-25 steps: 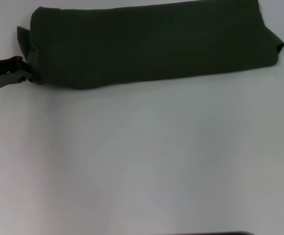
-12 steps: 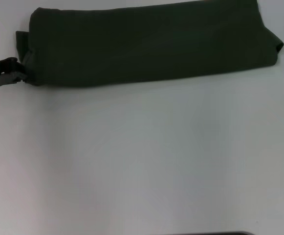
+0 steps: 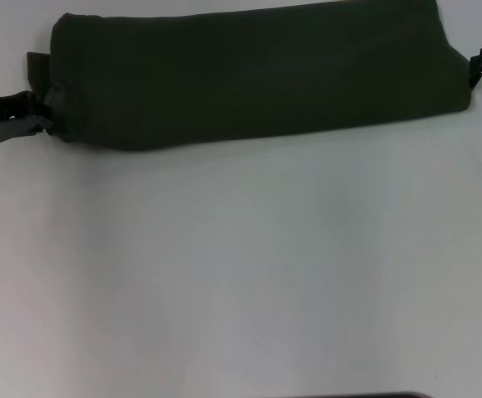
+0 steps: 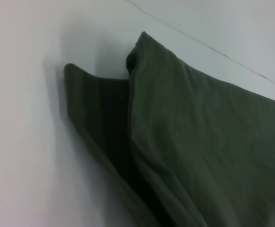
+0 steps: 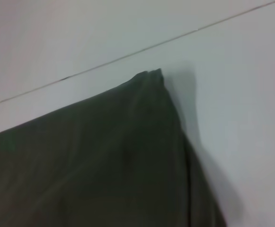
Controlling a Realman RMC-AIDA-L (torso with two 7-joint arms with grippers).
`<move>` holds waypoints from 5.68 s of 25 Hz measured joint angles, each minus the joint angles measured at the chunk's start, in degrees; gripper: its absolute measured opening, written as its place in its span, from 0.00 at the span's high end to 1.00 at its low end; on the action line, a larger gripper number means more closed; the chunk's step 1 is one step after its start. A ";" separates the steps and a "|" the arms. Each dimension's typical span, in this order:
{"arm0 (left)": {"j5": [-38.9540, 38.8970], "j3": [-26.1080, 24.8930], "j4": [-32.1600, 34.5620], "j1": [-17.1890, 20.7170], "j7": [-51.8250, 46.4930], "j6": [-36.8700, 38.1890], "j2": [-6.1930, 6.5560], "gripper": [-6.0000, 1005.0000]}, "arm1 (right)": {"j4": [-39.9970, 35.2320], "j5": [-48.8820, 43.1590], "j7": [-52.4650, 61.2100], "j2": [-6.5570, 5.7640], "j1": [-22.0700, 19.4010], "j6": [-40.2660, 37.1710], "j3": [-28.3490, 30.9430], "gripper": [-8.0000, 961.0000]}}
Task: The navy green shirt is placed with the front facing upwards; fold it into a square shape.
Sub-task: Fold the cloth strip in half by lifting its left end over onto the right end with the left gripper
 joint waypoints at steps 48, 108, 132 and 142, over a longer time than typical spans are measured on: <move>-0.26 -0.08 0.00 -0.72 0.88 -1.67 -0.45 0.98 | 10.38 0.66 0.11 3.25 5.30 12.15 0.36 0.19; 13.02 0.07 0.22 0.85 0.39 23.88 1.30 0.98 | 1.54 -8.57 -2.13 -0.89 -3.09 -26.15 -0.11 0.96; 17.87 -0.72 2.29 3.77 -1.45 27.27 0.79 0.98 | 1.56 -8.66 -3.68 -1.32 -5.22 -30.40 -0.14 0.96; 20.85 -0.61 2.37 3.77 -2.60 25.78 0.75 0.98 | 1.55 -11.06 -3.70 -1.20 -5.36 -29.14 -0.03 0.96</move>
